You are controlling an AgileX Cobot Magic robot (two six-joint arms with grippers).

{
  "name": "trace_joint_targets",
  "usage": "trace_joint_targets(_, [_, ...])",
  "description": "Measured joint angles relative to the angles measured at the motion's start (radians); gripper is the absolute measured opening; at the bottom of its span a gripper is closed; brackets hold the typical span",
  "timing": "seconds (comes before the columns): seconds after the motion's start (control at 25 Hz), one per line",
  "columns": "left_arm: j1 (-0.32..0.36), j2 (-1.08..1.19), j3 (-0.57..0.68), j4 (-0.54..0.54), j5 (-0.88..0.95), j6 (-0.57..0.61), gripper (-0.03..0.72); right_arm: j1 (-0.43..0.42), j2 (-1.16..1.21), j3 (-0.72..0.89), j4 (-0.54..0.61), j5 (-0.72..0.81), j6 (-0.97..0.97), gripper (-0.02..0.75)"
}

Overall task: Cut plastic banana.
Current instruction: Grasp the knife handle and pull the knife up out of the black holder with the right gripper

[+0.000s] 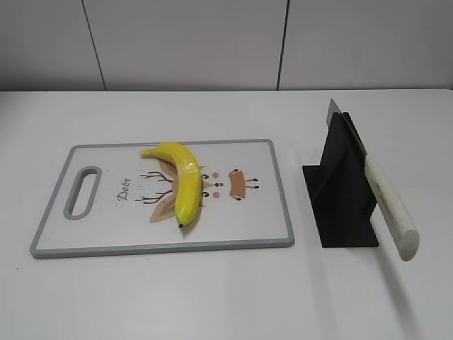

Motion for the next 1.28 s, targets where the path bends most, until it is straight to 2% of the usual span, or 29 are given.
trace_joint_targets(1.04, [0.000, 0.000, 0.000, 0.000, 0.000, 0.000, 0.422, 0.000, 0.000, 0.000, 0.000, 0.000, 0.000, 0.571])
trace_joint_targets(1.28, [0.000, 0.000, 0.000, 0.000, 0.000, 0.000, 0.434, -0.001, 0.000, 0.000, 0.004, 0.000, 0.000, 0.571])
